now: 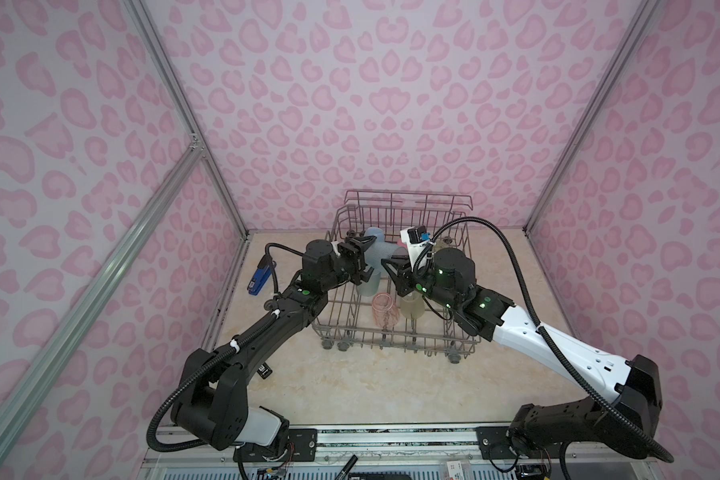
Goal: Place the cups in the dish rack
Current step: 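Carry the teal cup to the left gripper and close left gripper on it, then open right gripper and draw back while left gripper carries cup over rack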
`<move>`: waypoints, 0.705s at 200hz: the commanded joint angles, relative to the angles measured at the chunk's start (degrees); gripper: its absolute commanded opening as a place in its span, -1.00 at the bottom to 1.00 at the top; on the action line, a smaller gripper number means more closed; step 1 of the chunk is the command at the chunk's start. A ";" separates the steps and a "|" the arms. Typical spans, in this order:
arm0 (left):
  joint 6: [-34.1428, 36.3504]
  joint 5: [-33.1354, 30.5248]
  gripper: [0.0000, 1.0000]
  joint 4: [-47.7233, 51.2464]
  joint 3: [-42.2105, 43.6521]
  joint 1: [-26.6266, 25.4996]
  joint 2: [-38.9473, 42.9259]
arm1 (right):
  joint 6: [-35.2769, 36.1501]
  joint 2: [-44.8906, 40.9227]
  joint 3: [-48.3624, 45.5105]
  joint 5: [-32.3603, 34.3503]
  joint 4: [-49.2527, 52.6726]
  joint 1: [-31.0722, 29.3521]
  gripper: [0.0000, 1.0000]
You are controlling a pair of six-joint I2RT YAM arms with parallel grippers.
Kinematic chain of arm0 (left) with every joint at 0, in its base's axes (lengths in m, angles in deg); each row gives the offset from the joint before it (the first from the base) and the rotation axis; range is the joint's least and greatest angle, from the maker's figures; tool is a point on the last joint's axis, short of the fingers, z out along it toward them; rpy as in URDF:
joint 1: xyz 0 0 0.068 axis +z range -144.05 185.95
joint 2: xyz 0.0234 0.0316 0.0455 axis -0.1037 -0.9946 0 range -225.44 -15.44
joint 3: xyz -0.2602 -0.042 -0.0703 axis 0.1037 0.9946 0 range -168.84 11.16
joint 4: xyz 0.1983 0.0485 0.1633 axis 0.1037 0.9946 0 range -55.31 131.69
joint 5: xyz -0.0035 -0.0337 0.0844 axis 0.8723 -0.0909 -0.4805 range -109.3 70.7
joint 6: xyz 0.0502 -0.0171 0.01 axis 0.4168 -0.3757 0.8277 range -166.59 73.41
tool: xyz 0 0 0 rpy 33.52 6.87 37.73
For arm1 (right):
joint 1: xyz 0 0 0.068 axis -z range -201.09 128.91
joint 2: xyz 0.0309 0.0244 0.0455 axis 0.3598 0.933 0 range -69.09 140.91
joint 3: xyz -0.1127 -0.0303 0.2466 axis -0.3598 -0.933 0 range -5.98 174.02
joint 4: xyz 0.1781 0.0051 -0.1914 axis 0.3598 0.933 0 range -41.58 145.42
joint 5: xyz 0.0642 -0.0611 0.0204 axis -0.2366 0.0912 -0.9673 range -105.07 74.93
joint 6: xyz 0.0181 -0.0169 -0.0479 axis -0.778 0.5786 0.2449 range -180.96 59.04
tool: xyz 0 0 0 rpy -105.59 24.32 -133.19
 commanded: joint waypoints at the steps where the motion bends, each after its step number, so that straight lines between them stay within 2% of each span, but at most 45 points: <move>1: 4.08 -2.89 0.32 1.49 0.07 0.09 1.69 | -0.28 -0.72 -0.82 -0.63 -1.49 0.05 -0.41; 73: 20.62 -15.00 0.31 14.56 -0.01 0.18 5.45 | -1.27 -4.87 -5.32 -0.08 -1.43 2.47 -0.34; 141: 37.36 -29.58 0.30 24.82 0.07 -0.15 10.42 | -1.47 -7.79 -8.82 1.11 -0.62 3.88 -0.35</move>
